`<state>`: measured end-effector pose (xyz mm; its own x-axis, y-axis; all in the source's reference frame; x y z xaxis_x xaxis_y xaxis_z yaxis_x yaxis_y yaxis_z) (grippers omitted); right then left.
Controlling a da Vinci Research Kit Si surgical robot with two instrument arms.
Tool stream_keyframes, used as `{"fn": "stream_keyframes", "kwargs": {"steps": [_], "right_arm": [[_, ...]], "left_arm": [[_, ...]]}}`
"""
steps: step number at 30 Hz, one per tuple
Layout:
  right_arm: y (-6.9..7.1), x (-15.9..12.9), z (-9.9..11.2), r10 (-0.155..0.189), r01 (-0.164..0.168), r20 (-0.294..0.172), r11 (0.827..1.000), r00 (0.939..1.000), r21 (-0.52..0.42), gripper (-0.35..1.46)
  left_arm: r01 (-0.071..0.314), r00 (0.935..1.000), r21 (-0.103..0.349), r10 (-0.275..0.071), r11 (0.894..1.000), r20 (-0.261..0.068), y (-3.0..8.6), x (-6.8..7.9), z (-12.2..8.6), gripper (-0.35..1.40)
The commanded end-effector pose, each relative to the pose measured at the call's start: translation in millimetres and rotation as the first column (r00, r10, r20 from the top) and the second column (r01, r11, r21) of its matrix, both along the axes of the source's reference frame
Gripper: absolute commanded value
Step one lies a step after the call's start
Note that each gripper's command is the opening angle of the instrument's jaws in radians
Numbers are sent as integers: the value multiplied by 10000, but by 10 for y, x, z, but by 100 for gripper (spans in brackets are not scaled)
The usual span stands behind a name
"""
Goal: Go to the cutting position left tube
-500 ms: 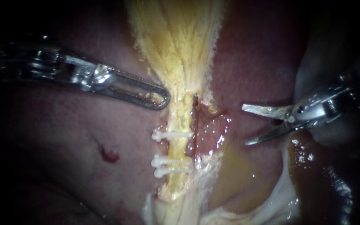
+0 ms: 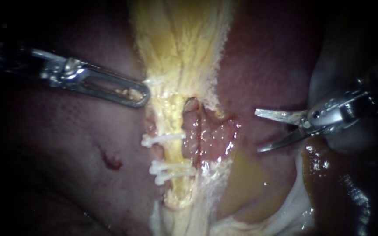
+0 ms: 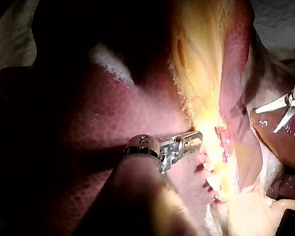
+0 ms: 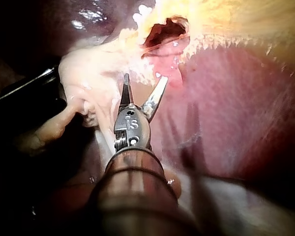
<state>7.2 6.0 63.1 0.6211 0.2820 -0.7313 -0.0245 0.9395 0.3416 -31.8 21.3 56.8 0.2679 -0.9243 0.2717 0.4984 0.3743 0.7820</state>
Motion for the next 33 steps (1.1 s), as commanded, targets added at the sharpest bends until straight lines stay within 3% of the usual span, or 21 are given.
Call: {"fn": "stream_keyframes", "kwargs": {"steps": [1,7,12,16,26,33], "right_arm": [[0,0,0,-5,5,-6,10000,10000,7,144],[-4,6,0,-98,101,-95,9995,9999,304,144],[-20,26,6,-244,262,-270,9973,9993,684,144],[-41,52,16,-454,493,-445,9946,9980,914,144],[-73,106,44,-776,874,-653,9827,9948,1635,144],[-80,124,72,-954,1077,-711,9747,9929,1960,144]], "left_arm": [[36,10000,-11,-36,10000,-23,1,2,-2,-35],[78,10000,-16,-78,10000,-14,0,0,-4,-35],[119,9999,-26,-119,9999,-41,-3,-5,-7,-35],[158,9999,-33,-158,9999,-32,-6,-11,-8,-35],[114,9999,5,-114,9999,0,-9,-19,-8,-35],[95,10000,16,-95,10000,13,-10,-20,-7,-35]]}}
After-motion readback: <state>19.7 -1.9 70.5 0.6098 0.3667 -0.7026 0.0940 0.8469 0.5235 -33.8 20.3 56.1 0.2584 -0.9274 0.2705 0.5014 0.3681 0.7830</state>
